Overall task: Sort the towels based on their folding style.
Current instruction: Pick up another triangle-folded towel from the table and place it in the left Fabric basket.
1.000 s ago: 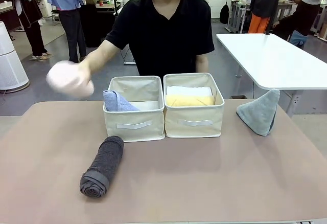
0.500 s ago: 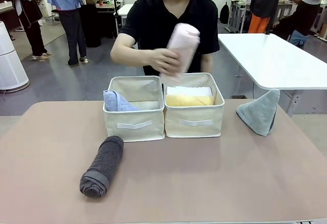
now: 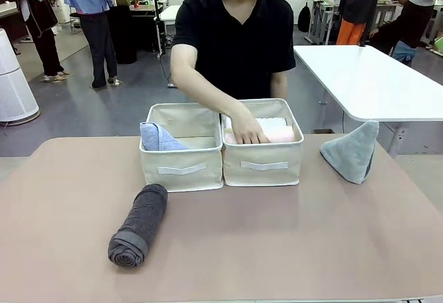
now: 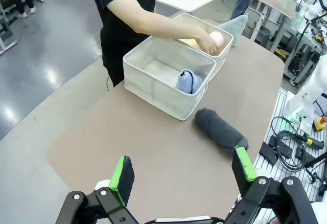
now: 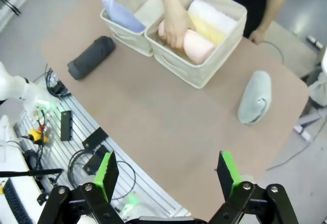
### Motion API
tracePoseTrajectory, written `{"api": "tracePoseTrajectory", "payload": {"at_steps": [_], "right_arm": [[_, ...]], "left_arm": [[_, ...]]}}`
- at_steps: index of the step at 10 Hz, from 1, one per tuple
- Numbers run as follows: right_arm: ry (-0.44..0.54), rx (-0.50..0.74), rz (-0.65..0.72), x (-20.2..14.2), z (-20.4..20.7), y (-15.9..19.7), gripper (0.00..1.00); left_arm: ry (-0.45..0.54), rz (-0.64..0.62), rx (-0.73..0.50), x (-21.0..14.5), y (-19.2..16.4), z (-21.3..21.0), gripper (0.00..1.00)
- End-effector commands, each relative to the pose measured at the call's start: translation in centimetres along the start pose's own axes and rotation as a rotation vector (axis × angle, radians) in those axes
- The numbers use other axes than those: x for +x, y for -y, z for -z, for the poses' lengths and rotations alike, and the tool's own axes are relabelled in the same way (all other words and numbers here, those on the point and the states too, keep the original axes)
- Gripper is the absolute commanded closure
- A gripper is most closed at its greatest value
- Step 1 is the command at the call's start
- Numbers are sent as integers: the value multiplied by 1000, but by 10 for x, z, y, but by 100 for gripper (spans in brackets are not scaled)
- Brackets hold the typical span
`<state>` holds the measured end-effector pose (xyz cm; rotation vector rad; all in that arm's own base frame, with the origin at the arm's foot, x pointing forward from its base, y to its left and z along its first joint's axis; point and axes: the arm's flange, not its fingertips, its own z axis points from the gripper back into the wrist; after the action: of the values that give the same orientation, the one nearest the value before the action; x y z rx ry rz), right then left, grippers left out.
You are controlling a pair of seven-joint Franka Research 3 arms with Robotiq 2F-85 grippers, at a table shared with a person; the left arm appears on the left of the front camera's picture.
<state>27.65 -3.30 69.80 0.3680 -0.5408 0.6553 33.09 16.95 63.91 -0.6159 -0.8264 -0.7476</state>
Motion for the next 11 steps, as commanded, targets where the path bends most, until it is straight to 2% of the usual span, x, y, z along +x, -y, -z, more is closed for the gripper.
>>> {"api": "tracePoseTrajectory", "payload": {"at_steps": [1,4,6,8,10,11], "right_arm": [[-1,-32,-1,-3,-2,-3,0],[0,-9,-18,-2,-4,-1,0],[-106,-179,122,44,29,14,0],[-180,-294,310,97,70,49,0],[-214,-356,410,126,106,86,0],[-240,-410,458,125,121,99,0]], "left_arm": [[3,28,-8,-1,-1,-1,0],[3,28,-8,-1,-1,-1,0],[3,28,-8,-1,-1,-1,0],[3,28,-8,-1,-1,-1,0],[3,28,-8,-1,-1,-1,0],[3,28,-8,-1,-1,-1,0]]}}
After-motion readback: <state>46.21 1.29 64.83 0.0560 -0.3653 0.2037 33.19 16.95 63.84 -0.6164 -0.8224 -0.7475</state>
